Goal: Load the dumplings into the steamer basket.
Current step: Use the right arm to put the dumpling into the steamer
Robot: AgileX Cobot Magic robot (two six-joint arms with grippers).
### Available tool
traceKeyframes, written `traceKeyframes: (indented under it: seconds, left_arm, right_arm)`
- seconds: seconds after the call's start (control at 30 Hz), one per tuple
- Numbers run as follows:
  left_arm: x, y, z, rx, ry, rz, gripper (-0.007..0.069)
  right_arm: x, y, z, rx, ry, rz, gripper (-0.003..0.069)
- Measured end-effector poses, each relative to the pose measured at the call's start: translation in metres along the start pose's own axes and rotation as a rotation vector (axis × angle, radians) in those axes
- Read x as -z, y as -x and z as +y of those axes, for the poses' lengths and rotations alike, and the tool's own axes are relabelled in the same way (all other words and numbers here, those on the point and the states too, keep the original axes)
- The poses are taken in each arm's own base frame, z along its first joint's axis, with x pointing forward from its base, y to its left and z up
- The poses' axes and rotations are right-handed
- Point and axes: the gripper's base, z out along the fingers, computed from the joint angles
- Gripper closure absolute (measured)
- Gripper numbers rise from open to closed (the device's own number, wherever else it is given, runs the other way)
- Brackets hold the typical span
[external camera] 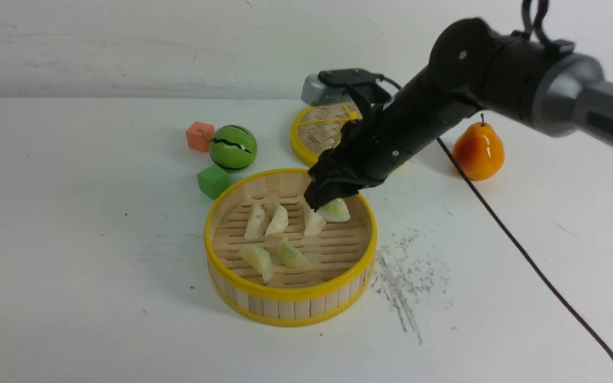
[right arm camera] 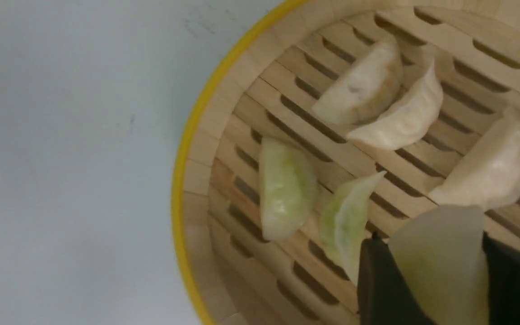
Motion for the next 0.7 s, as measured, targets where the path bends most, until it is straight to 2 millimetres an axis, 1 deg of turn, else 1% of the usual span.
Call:
traceKeyframes:
  seconds: [0.03, 0.07, 0.2, 0.37, 0.47, 0.6, 0.67, 0.7]
  left_arm:
    - [0.000, 0.000, 0.000, 0.000, 0.000, 0.000, 0.0496]
    - [0.000, 0.000, 0.000, 0.000, 0.000, 0.000, 0.0496]
    - [0.000, 0.000, 0.000, 0.000, 0.000, 0.000, 0.0496]
    - [0.000, 0.000, 0.000, 0.000, 0.000, 0.000, 0.0496]
    - [0.000, 0.000, 0.000, 0.000, 0.000, 0.000, 0.0496]
    - [0.000, 0.000, 0.000, 0.000, 0.000, 0.000, 0.0496]
    - [0.000, 0.000, 0.000, 0.000, 0.000, 0.000, 0.0496]
    - [0.000, 0.000, 0.000, 0.000, 0.000, 0.000, 0.0496]
  right_arm:
    - [-0.011, -0.004, -0.005, -0.012, 0.001, 0.024, 0.0407]
    - [-0.018, -0.007, -0.009, -0.019, 0.002, 0.038, 0.0407]
    - [-0.033, -0.012, -0.016, -0.035, -0.002, 0.061, 0.0407]
    - [-0.044, -0.017, -0.022, -0.045, -0.007, 0.080, 0.0406]
    - [-0.051, -0.021, -0.026, -0.050, -0.008, 0.101, 0.0369]
    - [-0.050, -0.021, -0.025, -0.049, -0.005, 0.103, 0.0271]
    - [-0.043, -0.017, -0.023, -0.035, -0.009, 0.091, 0.0235]
    - [-0.038, -0.013, -0.021, -0.028, -0.013, 0.083, 0.0228]
